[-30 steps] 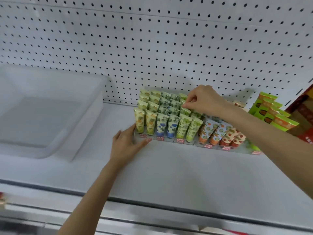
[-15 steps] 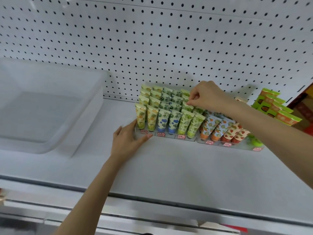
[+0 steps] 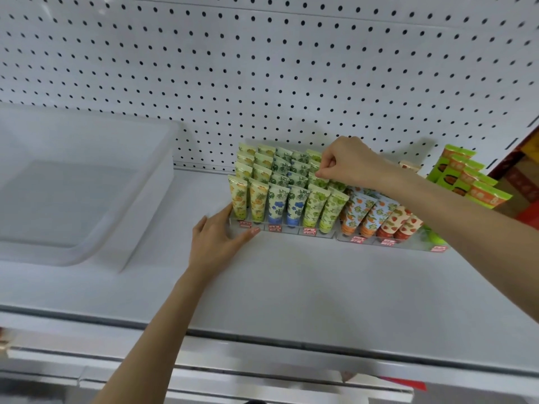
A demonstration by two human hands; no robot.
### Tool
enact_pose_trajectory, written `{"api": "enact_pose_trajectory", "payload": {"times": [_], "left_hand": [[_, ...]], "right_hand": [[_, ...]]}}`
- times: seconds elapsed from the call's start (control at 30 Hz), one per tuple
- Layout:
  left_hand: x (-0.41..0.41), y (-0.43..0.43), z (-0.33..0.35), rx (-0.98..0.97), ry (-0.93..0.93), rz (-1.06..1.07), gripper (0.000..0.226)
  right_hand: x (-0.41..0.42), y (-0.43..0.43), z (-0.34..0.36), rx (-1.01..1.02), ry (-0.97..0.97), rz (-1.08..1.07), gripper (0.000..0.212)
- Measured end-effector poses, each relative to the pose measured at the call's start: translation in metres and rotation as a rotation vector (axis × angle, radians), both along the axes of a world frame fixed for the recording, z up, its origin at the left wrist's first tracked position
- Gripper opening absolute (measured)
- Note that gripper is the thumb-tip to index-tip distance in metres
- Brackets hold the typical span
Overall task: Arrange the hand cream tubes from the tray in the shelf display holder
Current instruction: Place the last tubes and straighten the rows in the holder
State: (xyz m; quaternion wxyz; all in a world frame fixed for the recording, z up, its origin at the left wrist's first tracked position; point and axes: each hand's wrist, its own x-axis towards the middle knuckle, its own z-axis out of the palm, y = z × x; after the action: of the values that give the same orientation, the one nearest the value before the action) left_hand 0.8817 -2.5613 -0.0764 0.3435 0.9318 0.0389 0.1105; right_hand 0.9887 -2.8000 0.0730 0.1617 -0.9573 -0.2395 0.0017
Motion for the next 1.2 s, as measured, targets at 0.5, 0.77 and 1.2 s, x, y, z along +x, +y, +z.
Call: {"api": "enact_pose_trajectory", "payload": {"times": [0.5,0.77,1.2], "left_hand": [[-0.002,0.000,0.004,-0.023,0.003,0.002,0.085],[0.004,-0.009,0.004,-0.288,0.091,0.127,0.127],[0.000,-0.028,0.012,-0.067,0.018,0.168,0.071]], "right_hand": [[-0.020,-0.073,0.065,0.212,-0.187,-0.127,0.010],[-0.046,-0.152,0.068,0.114,-0.173,-0.165,0.007],[-0.024,-0.130,0.030,0.052,-0.114,-0.091,0.005]]}}
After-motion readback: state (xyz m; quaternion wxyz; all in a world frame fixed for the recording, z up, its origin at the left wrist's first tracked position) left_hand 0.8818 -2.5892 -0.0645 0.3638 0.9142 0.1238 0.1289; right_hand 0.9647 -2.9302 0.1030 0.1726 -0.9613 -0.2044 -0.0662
